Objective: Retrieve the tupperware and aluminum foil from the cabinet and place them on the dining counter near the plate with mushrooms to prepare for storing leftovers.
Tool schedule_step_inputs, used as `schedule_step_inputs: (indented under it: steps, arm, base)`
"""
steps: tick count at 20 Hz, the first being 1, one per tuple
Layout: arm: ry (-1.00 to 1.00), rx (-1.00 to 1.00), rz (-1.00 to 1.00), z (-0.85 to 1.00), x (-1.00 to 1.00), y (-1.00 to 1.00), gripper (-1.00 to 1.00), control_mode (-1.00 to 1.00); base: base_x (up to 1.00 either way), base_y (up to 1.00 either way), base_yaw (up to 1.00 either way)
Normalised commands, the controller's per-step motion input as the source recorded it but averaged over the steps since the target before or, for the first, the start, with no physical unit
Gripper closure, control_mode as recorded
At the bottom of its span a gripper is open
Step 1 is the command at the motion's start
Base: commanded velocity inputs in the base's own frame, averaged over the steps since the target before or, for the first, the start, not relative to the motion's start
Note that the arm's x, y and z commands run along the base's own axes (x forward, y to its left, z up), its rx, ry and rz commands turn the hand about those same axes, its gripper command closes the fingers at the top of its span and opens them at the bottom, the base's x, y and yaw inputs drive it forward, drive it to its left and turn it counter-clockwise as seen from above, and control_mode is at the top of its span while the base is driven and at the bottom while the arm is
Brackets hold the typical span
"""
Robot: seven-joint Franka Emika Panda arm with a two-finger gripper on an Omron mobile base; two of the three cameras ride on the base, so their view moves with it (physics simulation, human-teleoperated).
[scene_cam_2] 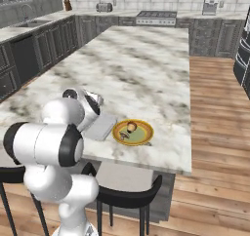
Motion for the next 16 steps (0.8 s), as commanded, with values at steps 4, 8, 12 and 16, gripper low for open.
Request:
schedule_step_inputs:
  steps: [4,8,12,16]
  arm:
    - [0.00,-0.08,-0.08,1.00,-0.53,-0.05,-1.00,-1.00]
    - [-0.06,-0.04,-0.01,1.00,-0.95,-0.25,-1.00,-1.00]
    - [-0.24,0.00,0.01,0.82,-1.00,-0.62,-1.00,-1.00]
    - [-0.24,0.03,0.01,0.32,-1.00,-0.94,-1.00,-1.00]
  base:
    - [0.00,0.00,0.00]
    - [0.00,0.00,0.00]
    - [0.00,0.00,0.00]
    - [0.00,0.00,0.00]
